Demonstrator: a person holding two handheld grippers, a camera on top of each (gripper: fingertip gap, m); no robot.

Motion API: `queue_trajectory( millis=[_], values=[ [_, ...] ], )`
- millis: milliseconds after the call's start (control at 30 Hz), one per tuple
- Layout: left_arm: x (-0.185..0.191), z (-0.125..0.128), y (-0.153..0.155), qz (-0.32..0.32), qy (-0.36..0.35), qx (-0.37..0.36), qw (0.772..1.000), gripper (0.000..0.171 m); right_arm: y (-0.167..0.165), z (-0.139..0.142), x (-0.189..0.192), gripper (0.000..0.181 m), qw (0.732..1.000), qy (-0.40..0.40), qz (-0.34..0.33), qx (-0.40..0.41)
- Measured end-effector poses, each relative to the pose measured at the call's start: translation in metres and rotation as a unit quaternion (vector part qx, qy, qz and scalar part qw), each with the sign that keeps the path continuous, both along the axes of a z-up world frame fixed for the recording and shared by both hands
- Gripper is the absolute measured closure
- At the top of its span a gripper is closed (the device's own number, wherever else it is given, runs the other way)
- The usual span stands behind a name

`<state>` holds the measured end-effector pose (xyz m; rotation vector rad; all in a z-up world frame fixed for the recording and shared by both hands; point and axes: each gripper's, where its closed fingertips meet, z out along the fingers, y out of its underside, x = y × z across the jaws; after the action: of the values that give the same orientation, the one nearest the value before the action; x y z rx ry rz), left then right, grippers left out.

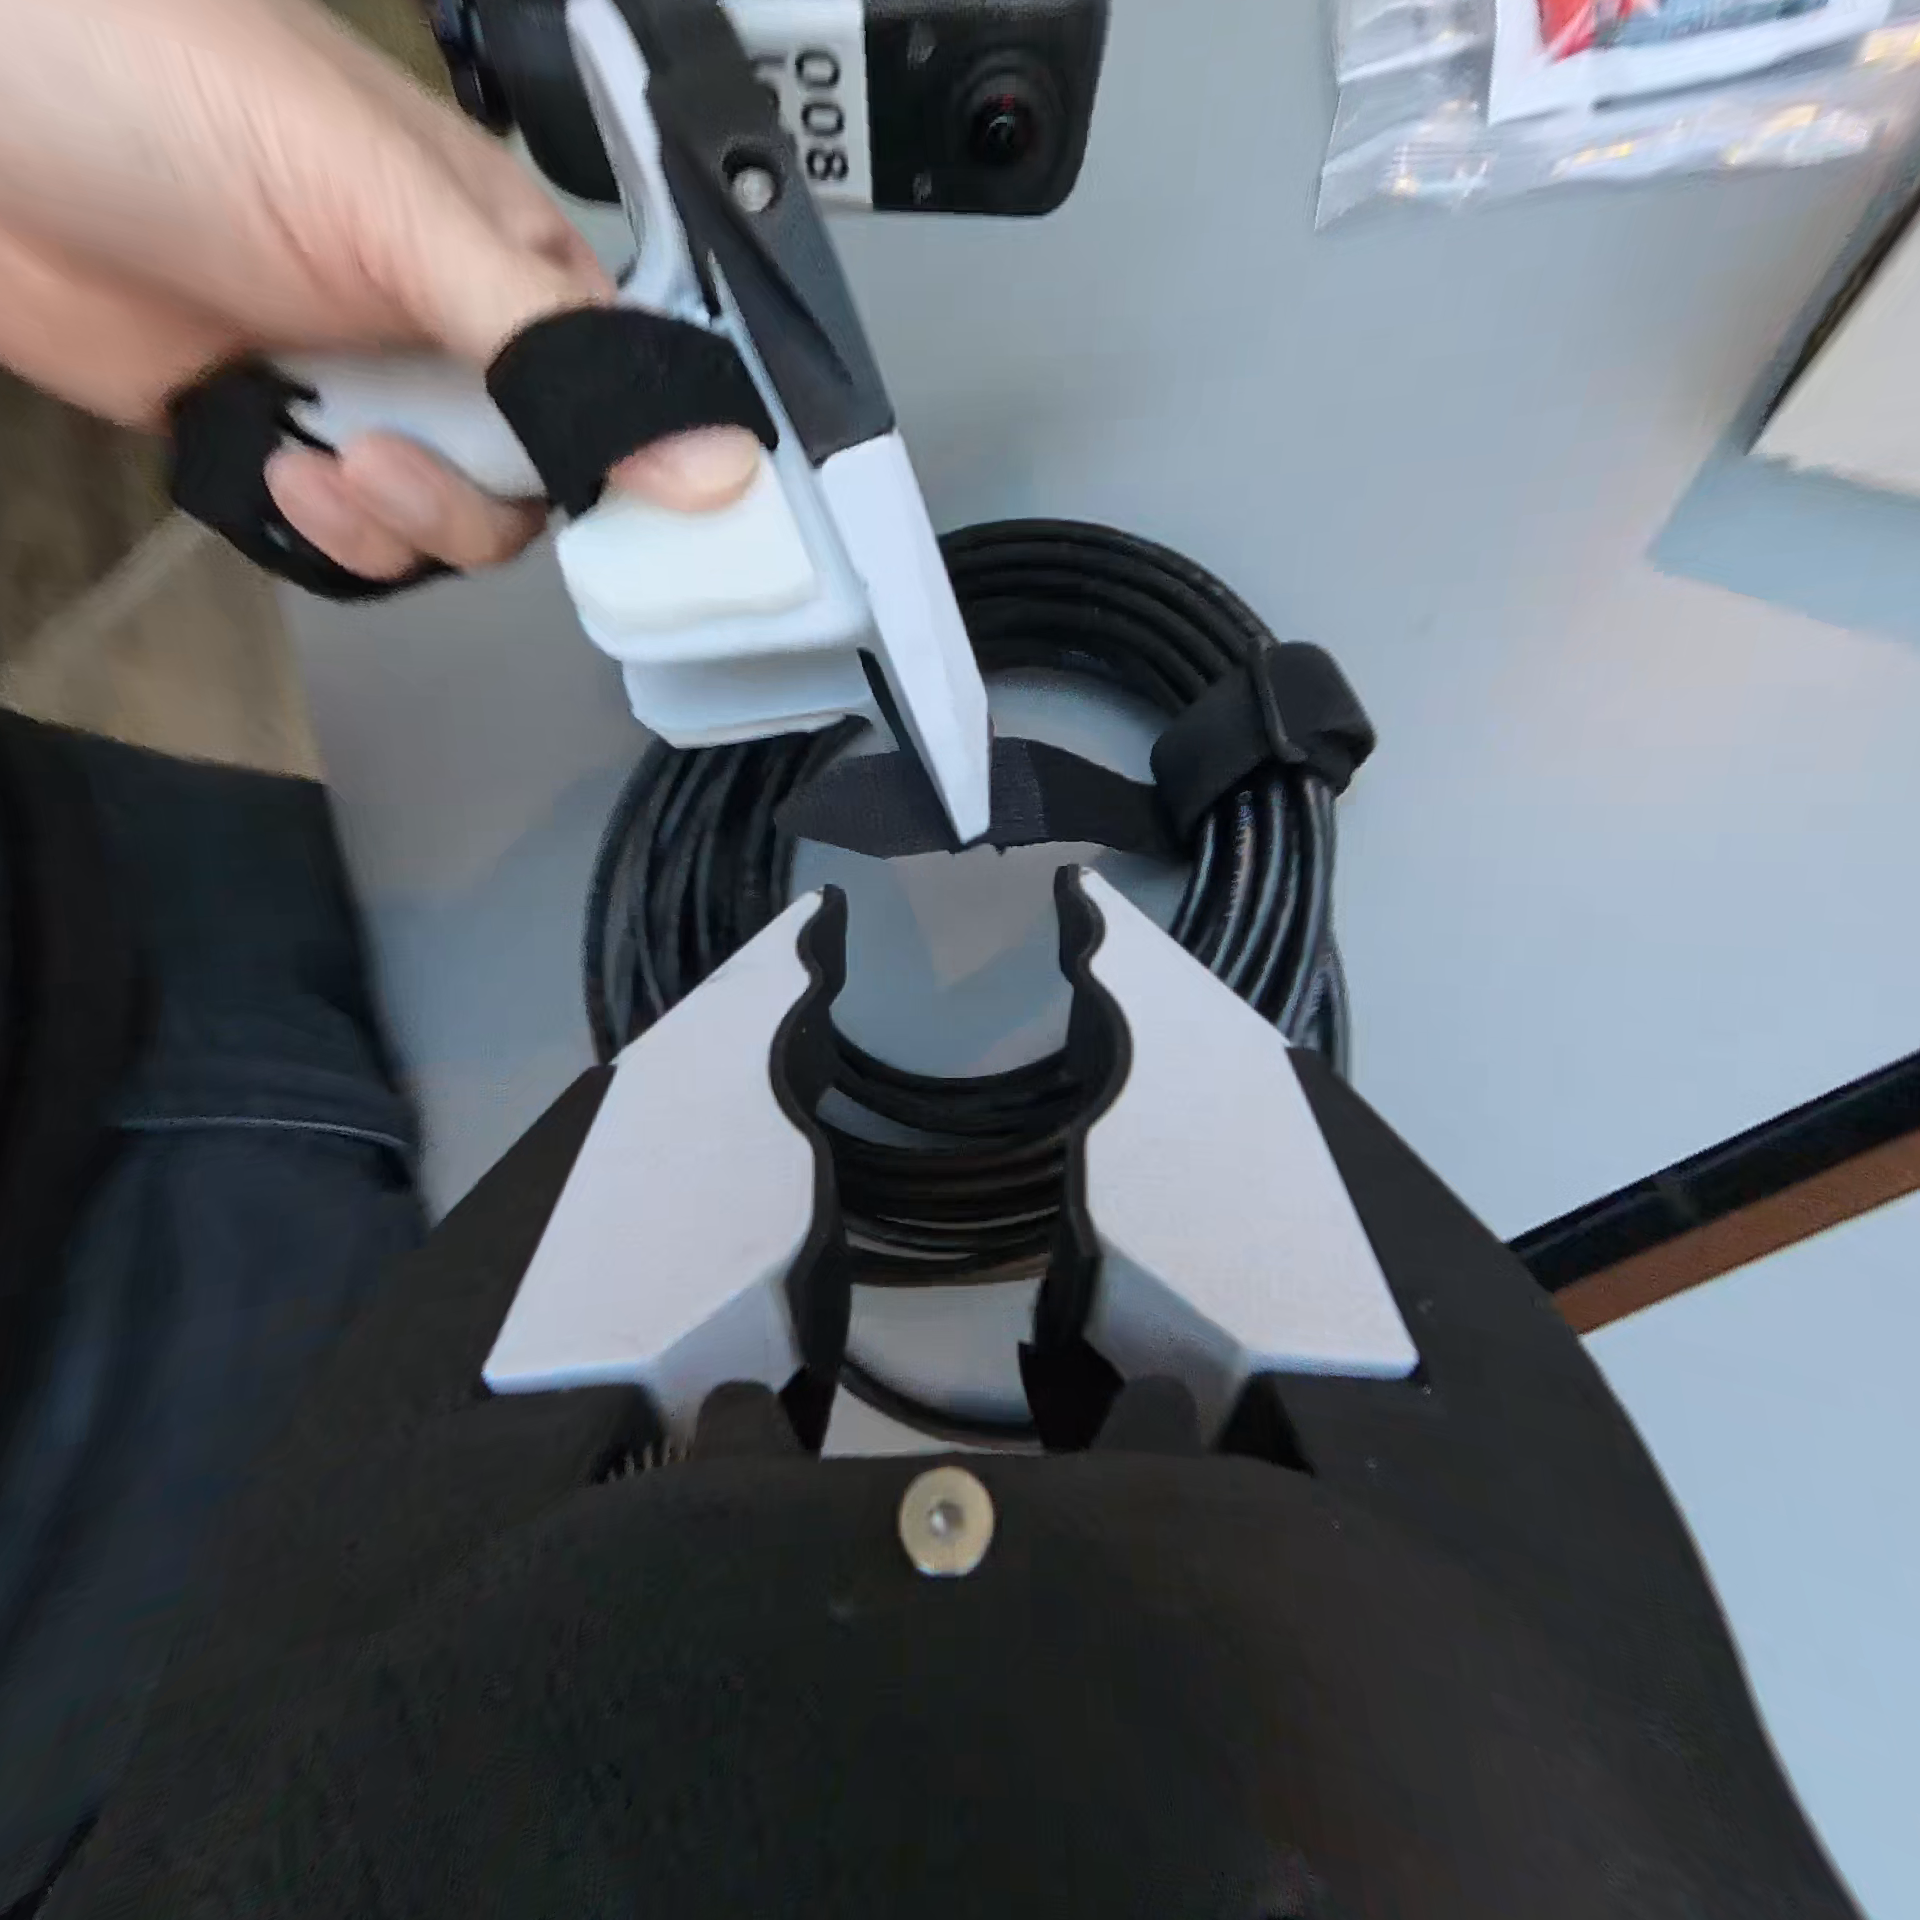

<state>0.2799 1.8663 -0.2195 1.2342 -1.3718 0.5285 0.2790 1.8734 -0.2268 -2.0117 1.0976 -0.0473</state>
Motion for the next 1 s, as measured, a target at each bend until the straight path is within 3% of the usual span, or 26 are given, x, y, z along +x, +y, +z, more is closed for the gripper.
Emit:
queue_trajectory(
  millis=[100, 300, 367, 667, 800, 1000],
  values=[
    [0.003, 0.002, -0.001, 0.01, 0.008, 0.006, 1.0, 0.171, 0.002, -0.001, 0.009, 0.145, 0.996, -0.056, 0.028, -0.055],
    [0.014, 0.007, -0.003, 0.034, 0.013, 0.009, 0.999, 0.171, 0.007, 0.004, 0.021, 0.158, 0.995, -0.084, 0.043, -0.035],
    [0.014, 0.009, -0.004, 0.032, 0.027, 0.002, 0.999, 0.171, 0.001, 0.005, 0.023, 0.17, 0.995, -0.083, 0.038, -0.029],
    [0.022, 0.012, -0.01, 0.058, 0.037, 0.002, 0.998, 0.171, -0.008, 0.003, 0.025, 0.158, 0.997, -0.076, 0.033, -0.011],
    [0.023, 0.014, -0.009, 0.042, 0.035, 0.005, 0.998, 0.171, -0.006, 0.002, 0.035, 0.154, 0.996, -0.085, 0.011, -0.003],
    [0.029, 0.02, -0.009, 0.049, 0.047, -0.011, 0.998, 0.163, 0.004, 0.0, 0.036, 0.176, 0.997, -0.067, 0.025, 0.042]
  ],
)
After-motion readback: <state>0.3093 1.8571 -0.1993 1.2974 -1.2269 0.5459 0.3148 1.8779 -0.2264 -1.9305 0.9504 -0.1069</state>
